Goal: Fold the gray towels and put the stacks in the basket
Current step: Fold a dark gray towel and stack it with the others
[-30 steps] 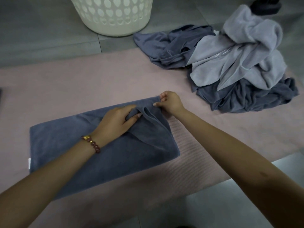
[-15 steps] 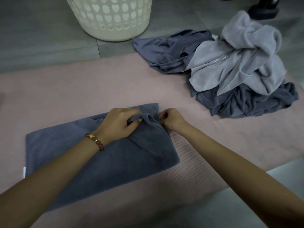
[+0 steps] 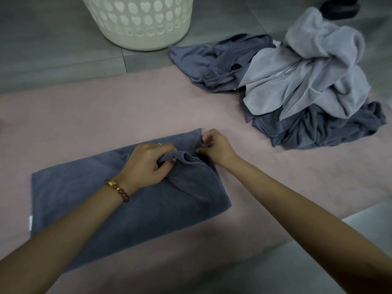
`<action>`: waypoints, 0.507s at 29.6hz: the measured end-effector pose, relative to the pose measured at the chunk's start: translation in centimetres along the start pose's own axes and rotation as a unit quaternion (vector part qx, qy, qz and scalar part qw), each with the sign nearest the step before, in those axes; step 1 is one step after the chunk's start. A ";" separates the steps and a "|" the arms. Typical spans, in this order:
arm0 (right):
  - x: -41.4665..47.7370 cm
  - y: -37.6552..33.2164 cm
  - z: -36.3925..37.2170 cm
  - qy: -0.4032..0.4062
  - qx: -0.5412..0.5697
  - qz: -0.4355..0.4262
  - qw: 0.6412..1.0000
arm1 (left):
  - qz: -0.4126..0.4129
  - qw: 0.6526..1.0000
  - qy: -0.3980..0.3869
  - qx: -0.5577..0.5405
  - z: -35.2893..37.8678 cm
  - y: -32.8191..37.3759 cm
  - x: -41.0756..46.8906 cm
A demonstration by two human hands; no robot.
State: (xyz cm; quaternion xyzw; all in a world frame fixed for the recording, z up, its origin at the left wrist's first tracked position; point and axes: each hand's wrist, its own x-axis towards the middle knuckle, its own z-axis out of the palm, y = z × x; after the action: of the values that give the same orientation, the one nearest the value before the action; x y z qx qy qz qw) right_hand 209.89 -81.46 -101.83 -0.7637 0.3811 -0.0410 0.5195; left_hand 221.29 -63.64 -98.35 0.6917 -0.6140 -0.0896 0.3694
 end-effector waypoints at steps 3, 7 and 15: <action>0.2 -0.6 -0.3 -0.039 0.145 0.047 0.988 | -0.007 1.000 0.003 -0.007 -0.1 -0.1 -0.4; 0.9 -0.2 -1.6 -0.033 -0.033 -0.009 0.999 | -0.014 1.000 0.001 0.002 -0.1 -0.3 -0.7; 1.6 1.1 -2.0 0.173 0.022 -0.032 0.984 | -0.019 0.997 -0.006 0.076 0.9 -1.3 0.4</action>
State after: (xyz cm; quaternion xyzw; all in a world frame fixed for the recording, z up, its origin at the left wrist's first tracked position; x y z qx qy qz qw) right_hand 209.52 -84.19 -102.38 -0.7452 0.4395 -0.1972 0.4611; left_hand 221.90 -64.35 -99.66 0.7289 -0.6077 -0.0540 0.3104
